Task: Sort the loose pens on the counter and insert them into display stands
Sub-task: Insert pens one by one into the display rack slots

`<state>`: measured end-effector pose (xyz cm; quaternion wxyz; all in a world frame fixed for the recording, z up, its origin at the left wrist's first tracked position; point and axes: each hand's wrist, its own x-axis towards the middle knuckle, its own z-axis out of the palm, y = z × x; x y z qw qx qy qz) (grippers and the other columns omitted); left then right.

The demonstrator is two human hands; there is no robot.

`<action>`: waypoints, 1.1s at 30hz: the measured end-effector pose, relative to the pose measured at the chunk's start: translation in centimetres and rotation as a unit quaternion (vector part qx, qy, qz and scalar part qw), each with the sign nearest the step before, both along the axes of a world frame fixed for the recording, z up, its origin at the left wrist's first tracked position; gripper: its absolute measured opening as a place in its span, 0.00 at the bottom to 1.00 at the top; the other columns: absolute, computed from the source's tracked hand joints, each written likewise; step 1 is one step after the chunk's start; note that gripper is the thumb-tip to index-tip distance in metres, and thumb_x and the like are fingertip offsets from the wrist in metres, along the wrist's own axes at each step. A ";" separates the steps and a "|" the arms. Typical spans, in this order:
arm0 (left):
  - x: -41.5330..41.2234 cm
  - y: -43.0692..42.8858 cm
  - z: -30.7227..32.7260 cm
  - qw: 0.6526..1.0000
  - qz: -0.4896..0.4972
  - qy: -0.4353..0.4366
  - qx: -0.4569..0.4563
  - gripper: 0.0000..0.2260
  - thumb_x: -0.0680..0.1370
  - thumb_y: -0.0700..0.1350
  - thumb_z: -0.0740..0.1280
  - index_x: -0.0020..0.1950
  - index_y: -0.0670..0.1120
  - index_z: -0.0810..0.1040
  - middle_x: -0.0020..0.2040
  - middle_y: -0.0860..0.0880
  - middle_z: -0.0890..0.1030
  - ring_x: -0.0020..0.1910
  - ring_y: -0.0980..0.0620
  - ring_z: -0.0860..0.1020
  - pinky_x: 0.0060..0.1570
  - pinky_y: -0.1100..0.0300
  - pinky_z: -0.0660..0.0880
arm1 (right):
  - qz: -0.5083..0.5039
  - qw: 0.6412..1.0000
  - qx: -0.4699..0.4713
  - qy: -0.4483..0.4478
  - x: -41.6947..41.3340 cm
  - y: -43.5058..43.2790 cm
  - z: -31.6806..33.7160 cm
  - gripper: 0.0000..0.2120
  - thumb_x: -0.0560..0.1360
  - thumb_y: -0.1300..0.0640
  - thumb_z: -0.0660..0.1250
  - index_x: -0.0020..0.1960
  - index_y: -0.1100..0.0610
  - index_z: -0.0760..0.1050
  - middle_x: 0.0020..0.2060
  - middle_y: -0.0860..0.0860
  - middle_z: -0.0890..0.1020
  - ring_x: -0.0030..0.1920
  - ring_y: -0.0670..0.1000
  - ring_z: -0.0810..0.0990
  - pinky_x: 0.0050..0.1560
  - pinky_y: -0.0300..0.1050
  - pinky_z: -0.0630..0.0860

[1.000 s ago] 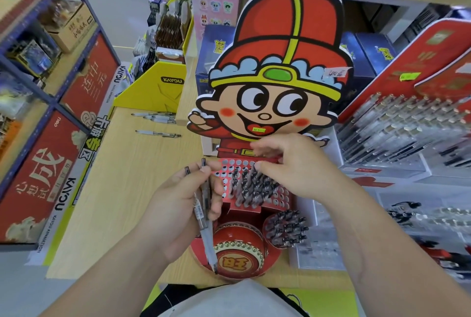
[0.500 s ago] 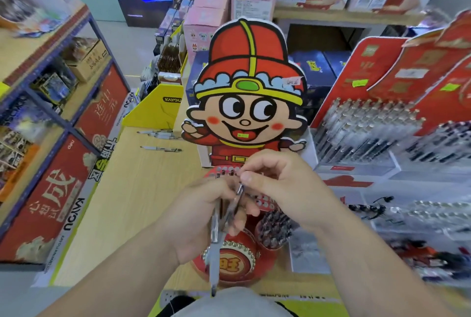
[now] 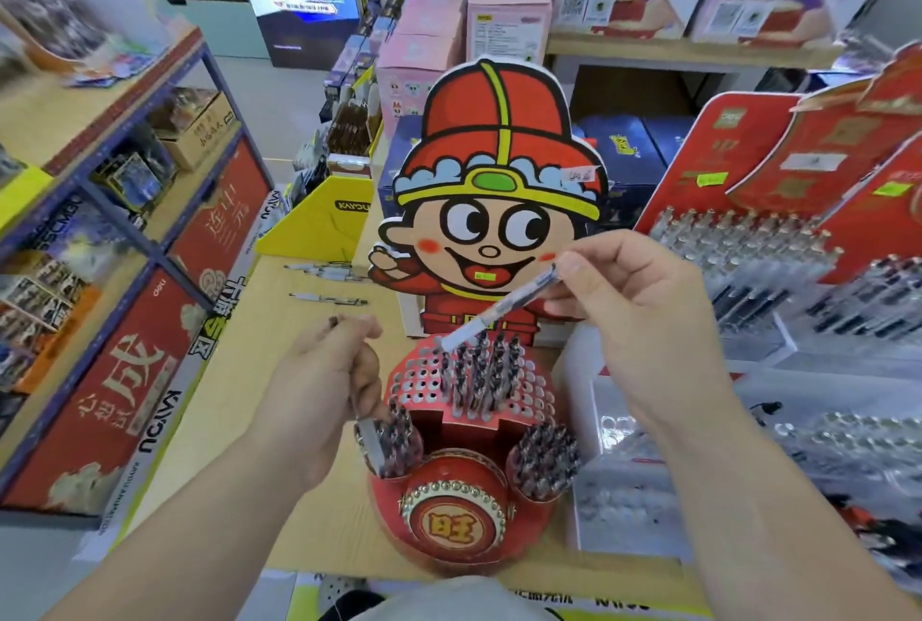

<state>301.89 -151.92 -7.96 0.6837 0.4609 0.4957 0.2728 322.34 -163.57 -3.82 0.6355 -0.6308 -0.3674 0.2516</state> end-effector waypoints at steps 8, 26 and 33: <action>-0.1 1.6 -1.2 0.997 0.000 -0.066 0.029 0.14 0.85 0.39 0.49 0.50 0.42 0.73 0.34 0.46 0.70 0.33 0.46 0.73 0.43 0.47 0.75 | -0.013 0.977 -0.084 -0.194 -1.1 2.8 -2.7 0.05 0.77 0.57 0.72 0.48 0.48 0.82 0.39 0.41 0.83 0.43 0.44 0.82 0.46 0.38 0.79; 1.0 3.5 -2.8 0.991 -0.045 0.004 0.129 0.10 0.81 0.43 0.66 0.50 0.56 0.85 0.41 0.55 0.85 0.43 0.58 0.82 0.41 0.61 0.82 | 0.005 0.953 -0.209 -0.218 -0.4 6.1 -6.3 0.02 0.75 0.55 0.74 0.46 0.49 0.84 0.36 0.41 0.84 0.40 0.41 0.81 0.42 0.32 0.75; 1.3 4.7 -2.1 0.987 -0.054 -0.045 0.142 0.09 0.81 0.42 0.66 0.56 0.54 0.83 0.40 0.57 0.84 0.47 0.55 0.83 0.51 0.60 0.81 | 0.066 0.937 -0.259 -0.223 -0.6 6.1 -6.9 0.02 0.74 0.53 0.75 0.45 0.46 0.84 0.36 0.39 0.83 0.40 0.39 0.81 0.43 0.34 0.76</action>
